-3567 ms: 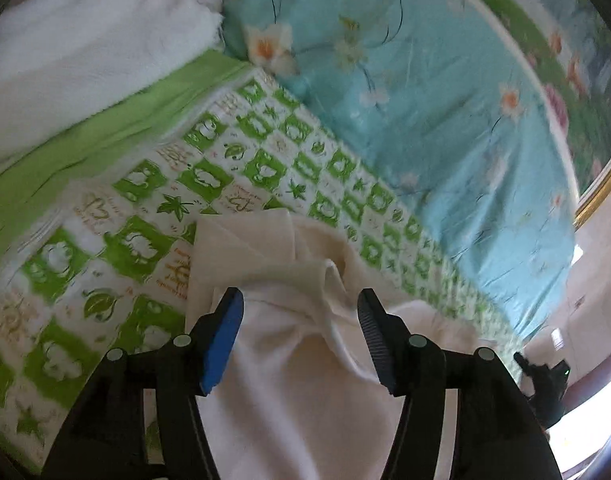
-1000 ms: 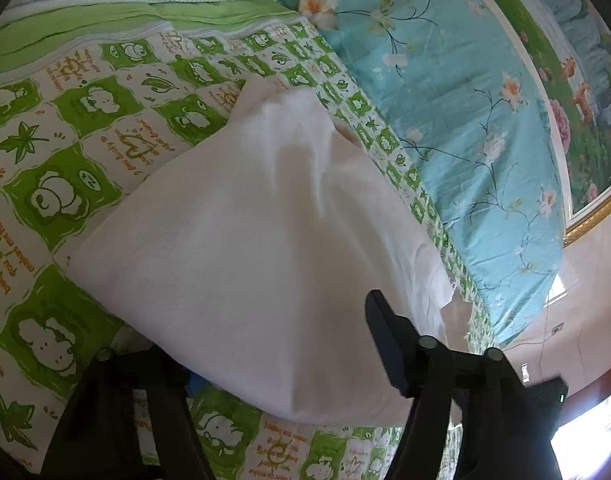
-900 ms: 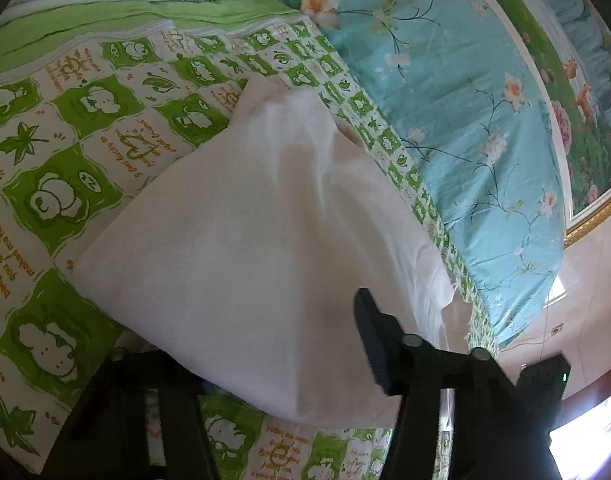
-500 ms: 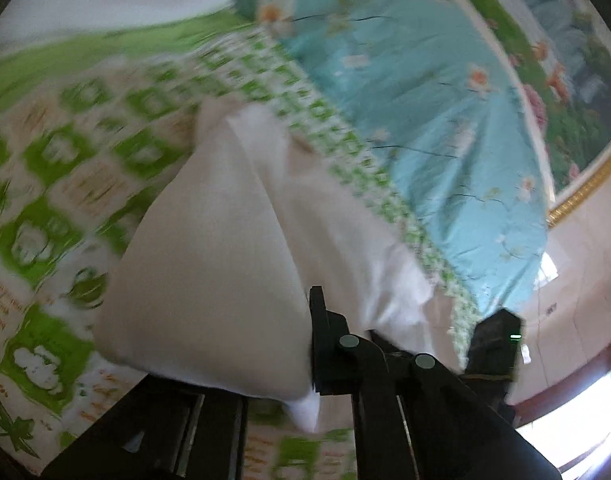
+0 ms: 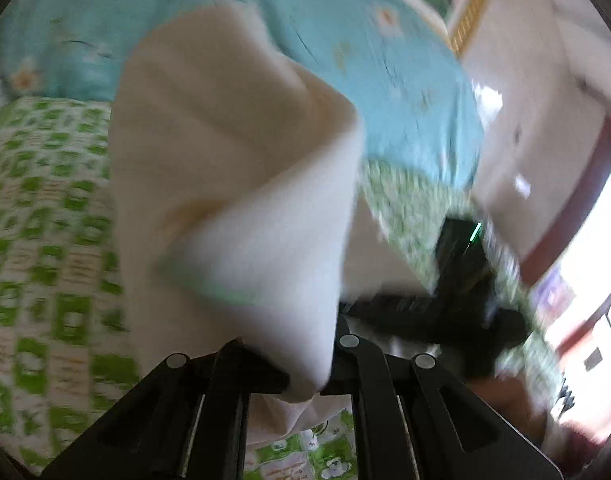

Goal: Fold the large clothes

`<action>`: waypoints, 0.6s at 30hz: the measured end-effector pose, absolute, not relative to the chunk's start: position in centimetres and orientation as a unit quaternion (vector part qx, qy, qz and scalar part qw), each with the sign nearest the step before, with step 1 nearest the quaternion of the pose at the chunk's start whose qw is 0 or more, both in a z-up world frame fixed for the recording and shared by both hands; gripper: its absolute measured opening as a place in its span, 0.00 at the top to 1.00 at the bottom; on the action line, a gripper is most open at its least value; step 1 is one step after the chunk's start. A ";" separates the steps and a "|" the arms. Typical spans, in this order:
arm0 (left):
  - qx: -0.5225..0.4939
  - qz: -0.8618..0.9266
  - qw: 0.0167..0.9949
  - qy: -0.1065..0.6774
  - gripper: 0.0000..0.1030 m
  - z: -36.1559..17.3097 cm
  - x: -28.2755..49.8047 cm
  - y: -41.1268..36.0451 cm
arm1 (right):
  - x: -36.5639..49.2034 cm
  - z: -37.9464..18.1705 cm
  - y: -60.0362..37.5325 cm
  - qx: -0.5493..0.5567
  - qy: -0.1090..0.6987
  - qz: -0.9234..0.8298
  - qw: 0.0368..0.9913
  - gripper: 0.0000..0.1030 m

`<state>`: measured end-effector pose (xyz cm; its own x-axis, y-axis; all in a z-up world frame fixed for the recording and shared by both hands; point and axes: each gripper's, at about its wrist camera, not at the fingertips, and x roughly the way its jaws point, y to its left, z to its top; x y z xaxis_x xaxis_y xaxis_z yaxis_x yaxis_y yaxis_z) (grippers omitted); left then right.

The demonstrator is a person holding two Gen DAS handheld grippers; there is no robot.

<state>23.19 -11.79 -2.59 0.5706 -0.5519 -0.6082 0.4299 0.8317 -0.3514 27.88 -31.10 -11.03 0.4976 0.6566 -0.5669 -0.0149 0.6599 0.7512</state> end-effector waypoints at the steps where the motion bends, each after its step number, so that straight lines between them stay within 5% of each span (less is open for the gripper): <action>1: -0.068 -0.279 0.880 0.378 0.94 -3.3 23.2 -12.7 | 27.8 -11.1 -32.9 0.374 0.446 0.202 0.788 0.94; 2: -0.055 -0.279 0.878 0.384 0.94 -4.0 23.1 -13.4 | 27.7 -11.2 -34.3 0.393 0.436 0.196 0.785 0.93; 6: 0.014 -0.266 0.884 0.384 0.94 -5.7 22.1 -15.8 | 27.5 -11.8 -38.5 0.499 0.388 0.223 0.742 0.44; 8: 0.046 -0.258 0.890 0.372 0.94 -5.7 21.6 -16.5 | 27.9 -11.4 -38.5 0.511 0.374 0.246 0.734 0.39; 14: 0.087 -0.249 0.897 0.354 0.94 -5.6 20.8 -16.9 | 31.7 -9.3 -34.5 0.401 0.421 0.242 0.777 0.40; 16: 0.095 -0.248 0.898 0.350 0.94 -5.7 20.5 -17.2 | 33.4 -9.1 -33.1 0.369 0.434 0.245 0.784 0.55; 17: 0.099 -0.247 0.899 0.348 0.94 -5.5 20.3 -17.4 | 34.4 -9.0 -32.3 0.351 0.442 0.239 0.790 0.78; 18: 0.100 -0.249 0.899 0.346 0.94 -5.2 20.3 -17.4 | 35.2 -8.9 -31.7 0.331 0.451 0.229 0.796 0.89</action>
<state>20.25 -17.41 -5.23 0.6375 -0.3783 -0.6712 0.5162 0.8564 0.0076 35.20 -31.74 -8.90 0.4875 0.6641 -0.5668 -0.0665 0.6756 0.7343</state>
